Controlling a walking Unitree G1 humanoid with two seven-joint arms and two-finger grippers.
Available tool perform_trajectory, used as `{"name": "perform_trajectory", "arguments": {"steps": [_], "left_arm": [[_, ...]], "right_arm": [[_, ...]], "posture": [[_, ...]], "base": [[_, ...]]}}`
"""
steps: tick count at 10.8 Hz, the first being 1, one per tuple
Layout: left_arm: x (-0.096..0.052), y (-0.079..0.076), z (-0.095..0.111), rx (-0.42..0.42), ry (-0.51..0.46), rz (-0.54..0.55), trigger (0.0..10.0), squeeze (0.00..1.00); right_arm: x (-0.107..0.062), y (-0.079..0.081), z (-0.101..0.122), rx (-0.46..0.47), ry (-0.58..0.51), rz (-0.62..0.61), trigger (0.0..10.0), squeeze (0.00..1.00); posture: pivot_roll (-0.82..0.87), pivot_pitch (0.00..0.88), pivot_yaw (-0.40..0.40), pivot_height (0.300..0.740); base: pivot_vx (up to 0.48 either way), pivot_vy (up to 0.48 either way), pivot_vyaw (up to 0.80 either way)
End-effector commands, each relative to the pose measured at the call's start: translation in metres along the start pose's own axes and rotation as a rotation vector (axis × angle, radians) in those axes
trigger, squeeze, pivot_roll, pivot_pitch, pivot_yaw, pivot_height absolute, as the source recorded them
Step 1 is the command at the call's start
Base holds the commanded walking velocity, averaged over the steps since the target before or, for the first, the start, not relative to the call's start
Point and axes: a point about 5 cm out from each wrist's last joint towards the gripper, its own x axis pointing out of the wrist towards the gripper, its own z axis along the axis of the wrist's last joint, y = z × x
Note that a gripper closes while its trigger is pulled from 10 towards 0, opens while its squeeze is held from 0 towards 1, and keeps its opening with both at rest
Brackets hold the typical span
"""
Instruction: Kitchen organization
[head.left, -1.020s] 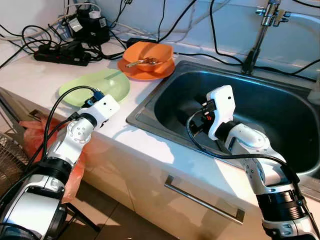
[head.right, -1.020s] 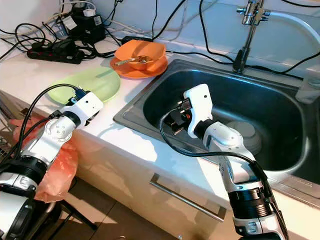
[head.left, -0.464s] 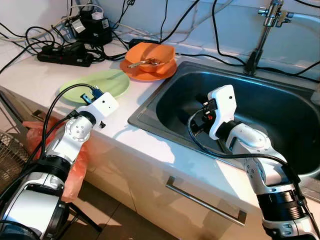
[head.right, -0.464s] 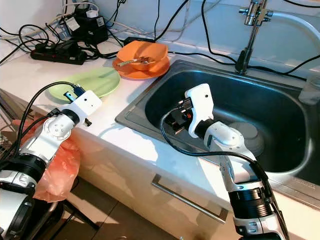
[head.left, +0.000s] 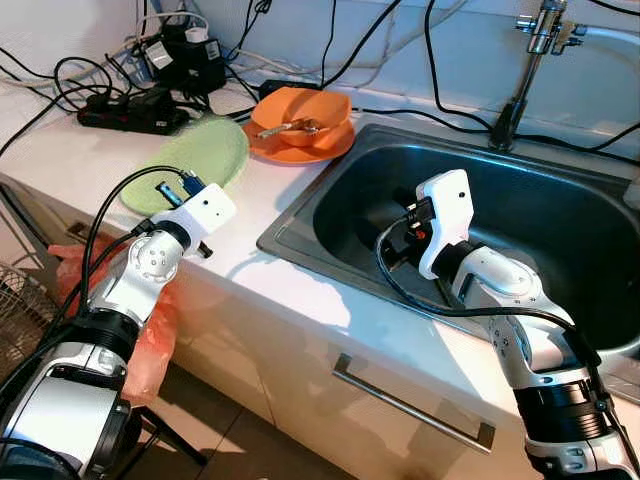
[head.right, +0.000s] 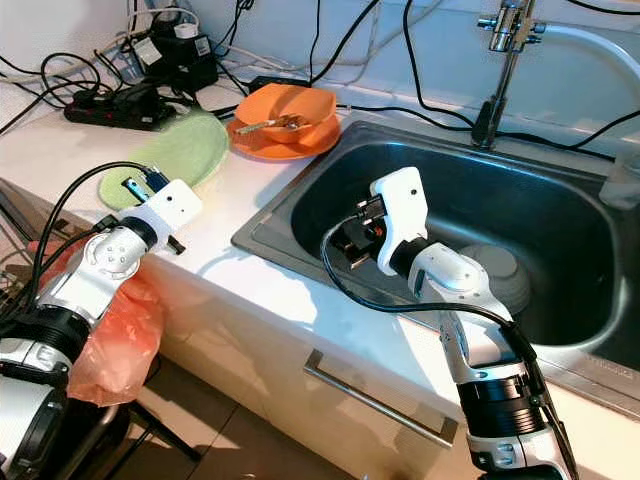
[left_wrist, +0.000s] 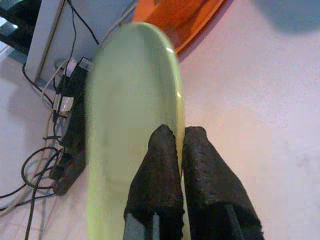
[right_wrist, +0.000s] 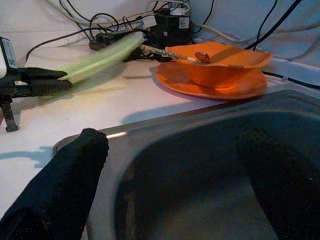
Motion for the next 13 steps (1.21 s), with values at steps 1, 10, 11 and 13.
{"name": "perform_trajectory", "arguments": {"steps": [1, 10, 11, 13], "left_arm": [[-0.004, -0.027, -0.015, -0.005, 0.061, -0.107, 0.0, 0.00], [-0.014, -0.049, 0.039, 0.086, -0.265, -0.096, 0.0, 0.00], [-0.019, -0.049, 0.049, 0.092, -0.324, -0.094, 0.0, 0.00], [-0.025, -0.047, 0.058, 0.113, -0.383, -0.118, 0.0, 0.00]], "right_arm": [[-0.001, -0.003, 0.001, 0.003, -0.005, -0.019, 10.0, 0.00], [-0.001, -0.008, 0.000, -0.003, 0.006, -0.021, 10.0, 0.00], [-0.001, -0.010, 0.000, -0.010, 0.008, -0.023, 10.0, 0.00], [-0.002, -0.015, 0.001, -0.029, 0.011, -0.029, 10.0, 0.00]], "posture": [[-0.02, 0.000, 0.053, 0.740], [-0.01, 0.000, 0.041, 0.740], [0.00, 0.000, 0.037, 0.740], [0.00, 0.000, 0.035, 0.740]], "base": [[0.000, 0.000, 0.00], [0.000, 0.000, 0.00], [0.000, 0.000, 0.00], [0.000, 0.000, 0.00]]}}
